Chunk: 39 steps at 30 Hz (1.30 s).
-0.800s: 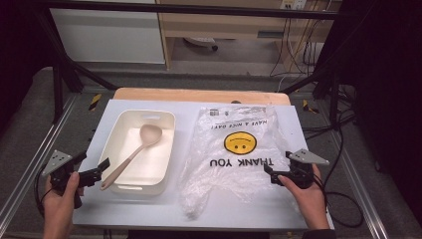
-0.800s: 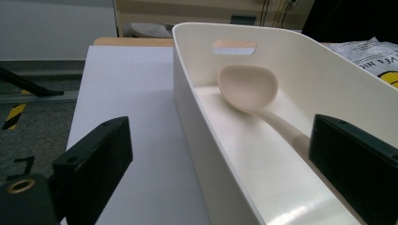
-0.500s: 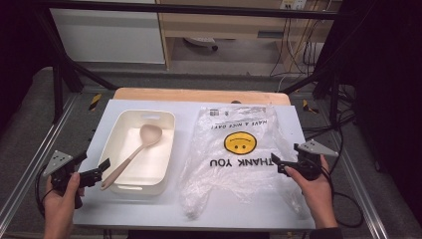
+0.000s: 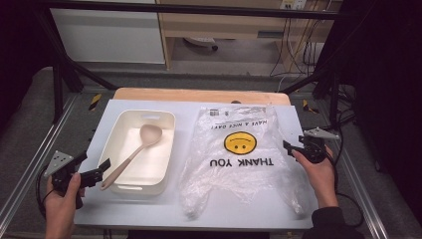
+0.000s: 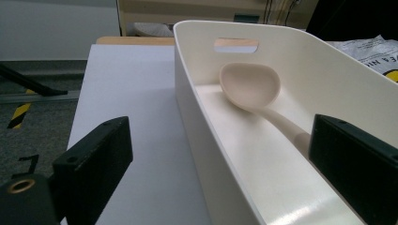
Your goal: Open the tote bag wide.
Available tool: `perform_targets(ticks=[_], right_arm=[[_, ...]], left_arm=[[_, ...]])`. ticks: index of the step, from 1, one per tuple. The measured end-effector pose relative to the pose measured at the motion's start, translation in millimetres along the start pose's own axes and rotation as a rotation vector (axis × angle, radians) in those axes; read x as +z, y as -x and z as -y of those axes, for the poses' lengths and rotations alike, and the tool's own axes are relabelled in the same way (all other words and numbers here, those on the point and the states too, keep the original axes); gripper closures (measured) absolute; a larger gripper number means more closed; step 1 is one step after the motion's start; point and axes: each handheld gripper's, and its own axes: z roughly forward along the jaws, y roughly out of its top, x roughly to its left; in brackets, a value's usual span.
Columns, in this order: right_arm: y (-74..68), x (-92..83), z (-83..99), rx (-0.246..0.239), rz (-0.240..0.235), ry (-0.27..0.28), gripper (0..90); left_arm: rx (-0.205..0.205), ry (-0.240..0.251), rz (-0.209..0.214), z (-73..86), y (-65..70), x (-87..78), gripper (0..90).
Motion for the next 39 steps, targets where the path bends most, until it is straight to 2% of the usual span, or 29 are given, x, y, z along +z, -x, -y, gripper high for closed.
perform_targets(ticks=[4,7,8,10,13,15,23,27,32,35,39], right_arm=[[2.6,14.4,11.4,-0.005,-0.020,-0.061,43.1],[2.1,19.9,18.7,0.000,-0.049,-0.092,55.0],[2.9,21.2,20.5,0.021,-0.071,-0.094,60.1],[4.6,23.8,23.4,0.056,-0.086,-0.097,71.2],[4.5,24.7,26.2,0.062,-0.087,-0.087,84.2],[4.5,24.8,27.0,0.064,-0.081,-0.086,89.5],[13.0,20.2,29.3,0.117,-0.038,-0.061,90.0],[17.0,19.1,32.7,0.177,-0.004,-0.041,90.0],[20.7,12.8,34.5,0.215,0.053,-0.029,90.0],[18.3,5.3,37.7,0.253,0.050,-0.026,90.0],[10.2,-5.7,43.6,0.237,0.056,-0.048,89.7]], left_arm=[[-0.007,0.003,-0.004,0.3,0.0,0.4,6.5],[-0.004,0.006,-0.002,-0.2,-0.2,0.0,6.4],[-0.002,0.007,-0.005,-0.4,-1.1,-0.4,6.4],[-0.011,0.009,-0.008,-0.1,-2.2,-0.4,6.5],[-0.014,0.007,-0.009,0.2,-2.1,-0.1,6.6],[-0.011,0.007,-0.007,0.0,-1.4,0.3,6.6],[-0.011,0.003,-0.005,0.3,-1.0,0.8,6.6],[-0.006,0.001,-0.004,0.2,-0.8,0.7,6.6],[-0.001,-0.002,-0.001,0.0,-0.5,1.1,6.6],[-0.004,0.000,0.001,-0.1,0.2,1.3,6.6],[-0.007,0.005,0.000,-0.2,0.7,1.0,6.6]])
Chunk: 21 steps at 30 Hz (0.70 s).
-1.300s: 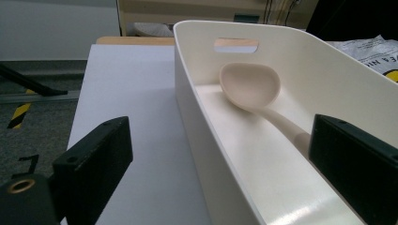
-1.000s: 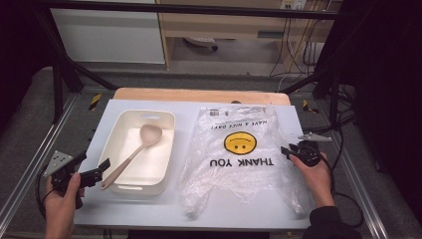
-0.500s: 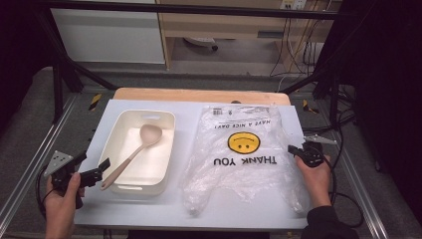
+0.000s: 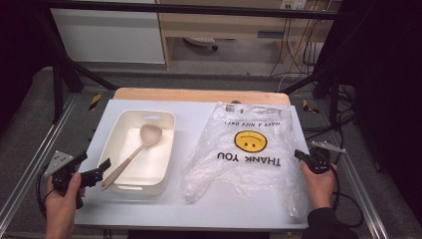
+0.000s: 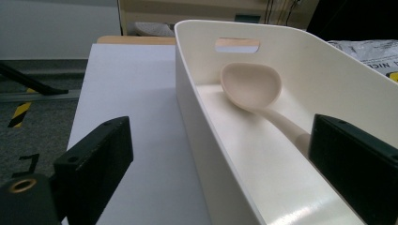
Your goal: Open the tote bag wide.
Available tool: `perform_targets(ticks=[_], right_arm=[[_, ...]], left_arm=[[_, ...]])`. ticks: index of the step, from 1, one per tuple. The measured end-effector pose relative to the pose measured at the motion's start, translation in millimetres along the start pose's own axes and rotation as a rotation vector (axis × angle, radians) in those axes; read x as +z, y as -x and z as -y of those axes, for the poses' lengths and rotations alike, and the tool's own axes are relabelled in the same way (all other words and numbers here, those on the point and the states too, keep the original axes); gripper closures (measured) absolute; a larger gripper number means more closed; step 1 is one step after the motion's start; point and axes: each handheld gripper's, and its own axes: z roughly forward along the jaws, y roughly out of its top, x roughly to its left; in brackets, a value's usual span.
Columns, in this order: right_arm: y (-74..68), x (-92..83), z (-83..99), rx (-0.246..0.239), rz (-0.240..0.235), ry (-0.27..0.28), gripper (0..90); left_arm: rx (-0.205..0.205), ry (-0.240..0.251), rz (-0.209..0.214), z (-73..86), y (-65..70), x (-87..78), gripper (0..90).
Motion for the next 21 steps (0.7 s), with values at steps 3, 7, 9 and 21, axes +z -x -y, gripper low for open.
perform_targets(ticks=[3,7,9,21], right_arm=[[2.4,-2.2,4.3,0.012,-0.006,-0.009,88.0],[4.2,-4.2,3.9,0.010,0.004,0.012,80.6],[2.6,-5.8,3.0,-0.010,0.007,0.027,71.9],[-33.6,-22.8,-15.6,-0.177,0.018,0.125,19.2]], left_arm=[[0.006,-0.001,0.000,-0.4,0.6,-0.5,6.6],[0.006,0.003,-0.004,-0.6,0.1,-0.7,6.6],[0.001,0.005,-0.004,-0.6,-0.3,-0.7,6.6],[0.001,0.010,-0.006,-1.0,-0.1,-1.6,6.6]])
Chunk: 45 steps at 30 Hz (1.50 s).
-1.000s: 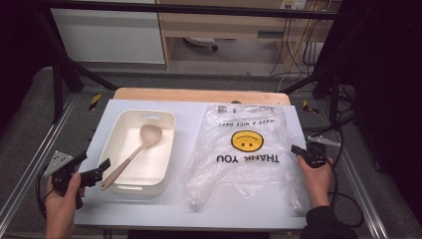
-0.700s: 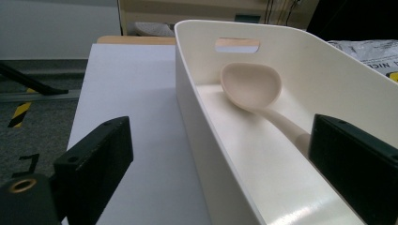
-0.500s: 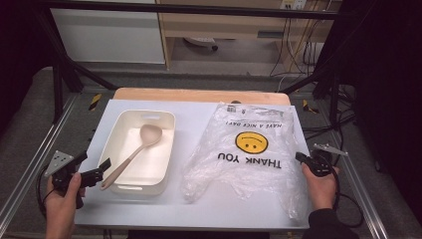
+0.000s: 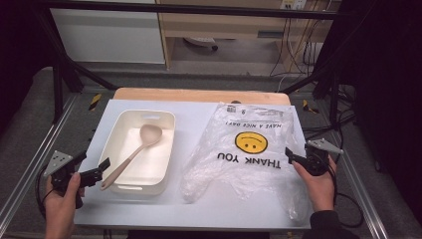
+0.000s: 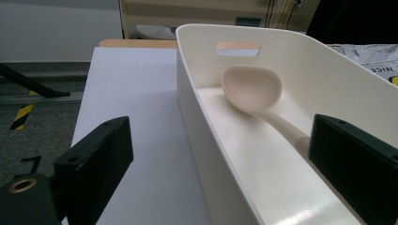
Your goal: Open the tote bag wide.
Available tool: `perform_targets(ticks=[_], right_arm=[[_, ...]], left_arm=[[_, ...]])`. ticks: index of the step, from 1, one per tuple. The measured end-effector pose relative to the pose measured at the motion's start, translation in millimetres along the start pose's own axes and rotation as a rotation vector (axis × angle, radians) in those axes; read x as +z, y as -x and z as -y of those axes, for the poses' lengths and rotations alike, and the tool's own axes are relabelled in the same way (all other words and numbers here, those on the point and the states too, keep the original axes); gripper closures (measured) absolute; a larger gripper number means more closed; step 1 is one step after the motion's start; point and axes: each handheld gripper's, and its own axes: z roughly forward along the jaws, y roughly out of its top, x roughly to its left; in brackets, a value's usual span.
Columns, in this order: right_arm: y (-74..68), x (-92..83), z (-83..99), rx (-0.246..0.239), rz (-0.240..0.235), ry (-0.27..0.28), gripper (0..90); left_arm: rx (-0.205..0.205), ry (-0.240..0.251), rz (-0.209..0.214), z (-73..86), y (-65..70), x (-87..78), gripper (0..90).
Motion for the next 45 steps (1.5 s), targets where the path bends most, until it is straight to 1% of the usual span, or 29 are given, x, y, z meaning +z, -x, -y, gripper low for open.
perform_targets(ticks=[2,5,9,11,14,16,17,22,24,27,29,33,35,40,43,45], right_arm=[[-10.5,-3.8,-4.6,-0.026,-0.017,0.009,14.8],[-28.0,-8.3,-8.0,-0.065,-0.059,0.002,11.2],[-51.0,-11.0,-9.2,-0.120,-0.108,-0.009,8.9],[-61.9,-11.5,-9.1,-0.133,-0.142,-0.022,8.0],[-80.2,-12.1,-8.2,-0.171,-0.190,-0.039,7.3],[-94.8,-12.4,-6.9,-0.191,-0.224,-0.053,7.2],[-102.4,-12.4,-6.1,-0.207,-0.246,-0.057,7.2],[-143.3,-10.2,1.2,-0.252,-0.348,-0.094,7.5],[-159.8,-8.2,4.6,-0.291,-0.373,-0.111,7.9],[-181.9,-4.3,10.6,-0.325,-0.427,-0.143,8.0],[-194.1,-3.0,13.3,-0.345,-0.452,-0.155,8.1],[-212.2,-1.2,16.6,-0.372,-0.496,-0.168,8.1],[-218.7,0.3,17.3,-0.366,-0.517,-0.170,8.2],[-235.2,3.6,19.0,-0.373,-0.560,-0.179,8.6],[-247.8,3.6,18.9,-0.401,-0.590,-0.168,8.2],[-257.1,3.6,19.7,-0.410,-0.618,-0.166,7.4]], left_arm=[[0.001,0.001,0.001,-0.1,-0.1,-0.2,6.6],[0.004,0.000,0.001,-0.2,-0.1,-0.5,6.6],[0.005,0.003,0.000,-0.4,-0.1,-0.8,6.6],[0.002,0.005,0.000,-0.4,-0.2,-0.5,6.6],[0.001,0.006,0.000,-0.4,-0.3,-0.5,6.6],[0.001,0.003,0.000,-0.4,-0.6,-0.6,6.6],[0.003,0.001,-0.002,-0.4,-0.8,-0.6,6.6],[0.002,-0.001,-0.004,-0.2,-0.8,-0.8,6.6],[0.002,0.001,-0.007,-0.1,-0.5,-0.5,6.6],[0.003,0.003,-0.008,-0.2,0.0,-0.1,6.6],[0.006,0.003,-0.009,-0.3,0.0,-0.6,6.6],[0.002,0.004,-0.010,-0.2,0.0,-0.4,6.6],[0.006,0.003,-0.009,-0.3,0.0,-0.4,6.6],[0.010,-0.001,-0.007,-0.4,0.1,-0.4,6.6],[0.011,0.001,-0.007,-0.4,0.0,-0.6,6.6],[0.010,0.001,-0.007,-0.4,-0.1,-0.6,6.6]])
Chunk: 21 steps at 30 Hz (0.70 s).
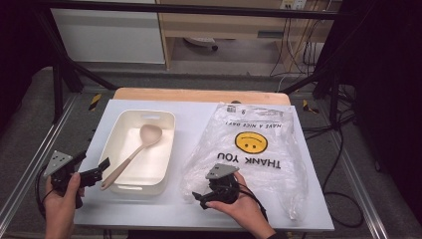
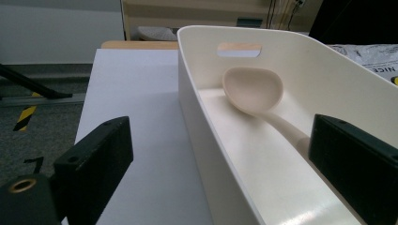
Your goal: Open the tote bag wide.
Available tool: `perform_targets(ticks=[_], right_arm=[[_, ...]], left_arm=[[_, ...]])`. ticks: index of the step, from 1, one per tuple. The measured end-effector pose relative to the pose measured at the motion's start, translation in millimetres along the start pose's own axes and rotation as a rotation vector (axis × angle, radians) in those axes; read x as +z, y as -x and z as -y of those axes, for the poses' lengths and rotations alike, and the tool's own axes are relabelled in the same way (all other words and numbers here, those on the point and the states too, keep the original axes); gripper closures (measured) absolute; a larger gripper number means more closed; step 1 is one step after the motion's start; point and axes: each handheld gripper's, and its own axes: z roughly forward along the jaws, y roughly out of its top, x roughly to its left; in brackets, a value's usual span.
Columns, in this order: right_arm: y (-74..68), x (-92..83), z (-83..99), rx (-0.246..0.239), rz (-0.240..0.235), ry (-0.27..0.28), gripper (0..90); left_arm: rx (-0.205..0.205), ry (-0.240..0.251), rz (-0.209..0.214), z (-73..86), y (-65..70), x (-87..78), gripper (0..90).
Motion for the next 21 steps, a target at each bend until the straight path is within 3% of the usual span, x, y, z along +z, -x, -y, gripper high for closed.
perform_targets(ticks=[6,10,14,21], right_arm=[[-20.8,19.0,-5.2,-0.047,-0.051,-0.030,7.0],[-25.1,30.7,-2.1,-0.070,-0.052,-0.079,11.1],[-22.0,37.1,2.0,-0.086,-0.036,-0.124,31.7],[-5.9,36.0,1.6,-0.004,-0.023,-0.094,77.1]], left_arm=[[0.001,-0.001,0.002,0.0,0.2,0.0,6.6],[-0.002,0.001,0.005,0.0,0.7,0.3,6.6],[-0.001,0.000,0.007,0.0,0.8,0.3,6.6],[0.001,-0.003,0.006,0.1,1.2,0.7,6.6]])
